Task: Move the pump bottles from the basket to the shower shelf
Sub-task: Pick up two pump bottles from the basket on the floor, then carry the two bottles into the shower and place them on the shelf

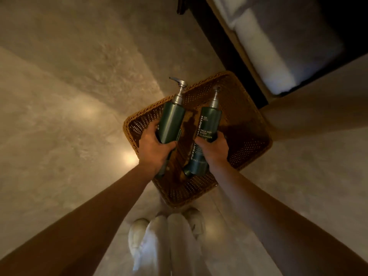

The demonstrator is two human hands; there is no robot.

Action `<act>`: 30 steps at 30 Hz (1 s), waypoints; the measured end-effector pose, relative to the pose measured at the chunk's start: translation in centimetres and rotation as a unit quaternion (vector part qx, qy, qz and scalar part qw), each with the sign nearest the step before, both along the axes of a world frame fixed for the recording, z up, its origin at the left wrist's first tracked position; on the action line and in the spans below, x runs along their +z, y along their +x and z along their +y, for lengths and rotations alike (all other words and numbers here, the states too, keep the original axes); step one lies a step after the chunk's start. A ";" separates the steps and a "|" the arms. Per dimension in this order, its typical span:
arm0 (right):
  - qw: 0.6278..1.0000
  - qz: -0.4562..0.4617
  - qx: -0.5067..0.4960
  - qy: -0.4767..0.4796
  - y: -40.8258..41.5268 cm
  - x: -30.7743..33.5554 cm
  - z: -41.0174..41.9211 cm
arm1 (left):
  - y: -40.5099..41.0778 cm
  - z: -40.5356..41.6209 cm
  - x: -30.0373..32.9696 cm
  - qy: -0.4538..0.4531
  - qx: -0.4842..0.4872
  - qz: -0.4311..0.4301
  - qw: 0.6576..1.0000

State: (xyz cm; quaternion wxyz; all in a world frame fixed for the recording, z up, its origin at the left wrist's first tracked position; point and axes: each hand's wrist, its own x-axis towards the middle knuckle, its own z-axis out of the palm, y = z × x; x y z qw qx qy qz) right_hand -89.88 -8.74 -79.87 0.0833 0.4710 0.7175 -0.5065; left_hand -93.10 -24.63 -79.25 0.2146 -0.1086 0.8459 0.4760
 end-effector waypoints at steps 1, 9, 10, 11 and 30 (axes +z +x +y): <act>1.000 0.011 0.009 -0.005 0.4 3.0 -0.1 | 0.1 -0.3 2.6 0.004 0.008 0.006 1.000; 0.993 0.092 0.067 -0.038 1.8 27.8 -2.6 | 2.1 -3.6 27.4 0.007 0.074 0.030 0.997; 0.992 0.092 0.071 -0.048 2.0 30.9 -2.9 | 2.7 -4.1 30.5 0.000 0.075 0.031 0.997; 0.991 0.096 0.078 -0.060 2.1 33.7 -3.0 | 3.5 -4.7 33.6 -0.007 0.075 0.036 0.997; 0.899 0.222 0.359 -0.116 1.8 62.4 -17.8 | 10.3 -19.1 61.4 0.030 0.320 0.217 0.922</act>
